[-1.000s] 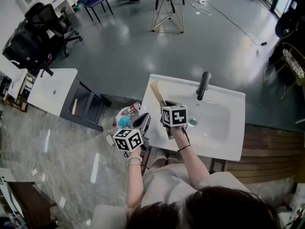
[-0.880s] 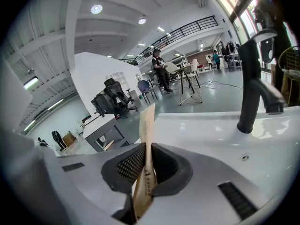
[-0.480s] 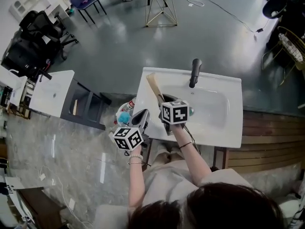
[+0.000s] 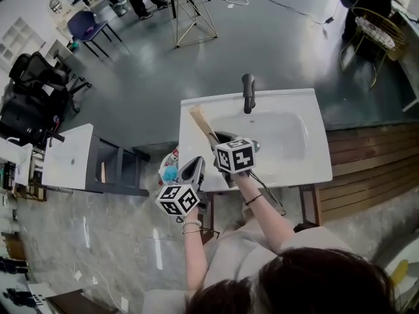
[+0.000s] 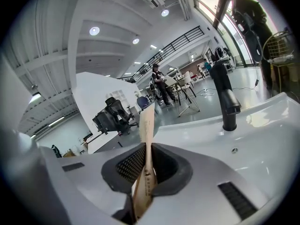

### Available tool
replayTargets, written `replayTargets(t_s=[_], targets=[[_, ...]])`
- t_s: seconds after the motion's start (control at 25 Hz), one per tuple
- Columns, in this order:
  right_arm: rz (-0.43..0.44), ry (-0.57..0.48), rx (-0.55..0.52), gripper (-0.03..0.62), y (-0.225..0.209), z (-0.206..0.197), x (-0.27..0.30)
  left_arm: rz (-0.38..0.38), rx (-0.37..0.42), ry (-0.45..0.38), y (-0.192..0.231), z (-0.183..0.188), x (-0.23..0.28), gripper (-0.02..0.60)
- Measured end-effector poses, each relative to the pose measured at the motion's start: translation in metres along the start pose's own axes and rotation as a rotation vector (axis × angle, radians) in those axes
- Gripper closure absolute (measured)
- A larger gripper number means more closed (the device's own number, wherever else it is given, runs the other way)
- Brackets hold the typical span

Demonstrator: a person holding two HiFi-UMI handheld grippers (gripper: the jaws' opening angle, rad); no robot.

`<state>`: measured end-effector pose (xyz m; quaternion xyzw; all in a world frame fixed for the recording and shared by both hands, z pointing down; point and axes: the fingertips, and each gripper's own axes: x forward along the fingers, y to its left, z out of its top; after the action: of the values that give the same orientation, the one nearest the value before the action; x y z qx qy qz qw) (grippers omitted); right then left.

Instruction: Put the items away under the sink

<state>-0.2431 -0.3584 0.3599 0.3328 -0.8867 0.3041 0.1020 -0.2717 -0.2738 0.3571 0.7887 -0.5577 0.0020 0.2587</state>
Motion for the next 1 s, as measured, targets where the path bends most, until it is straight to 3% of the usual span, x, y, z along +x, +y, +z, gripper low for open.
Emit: replayTargets(t_s=[0.24,0.68,1.0], targets=[[-0.029,-0.056,0.015,0.546,0.011,-0.010,-0.031,-0.066,-0.003,-0.079,-0.011,-0.002,-0.026,0.578],[-0.065,-0.094,0.055,0.546,0.039,-0.047,-0.091,-0.178,0.029,-0.057,-0.040,-0.027,-0.071,0.580],[-0.046,-0.129,0.096,0.546,0.065,-0.080,-0.126,-0.253,0.065,-0.019,-0.068,-0.045,-0.099,0.578]])
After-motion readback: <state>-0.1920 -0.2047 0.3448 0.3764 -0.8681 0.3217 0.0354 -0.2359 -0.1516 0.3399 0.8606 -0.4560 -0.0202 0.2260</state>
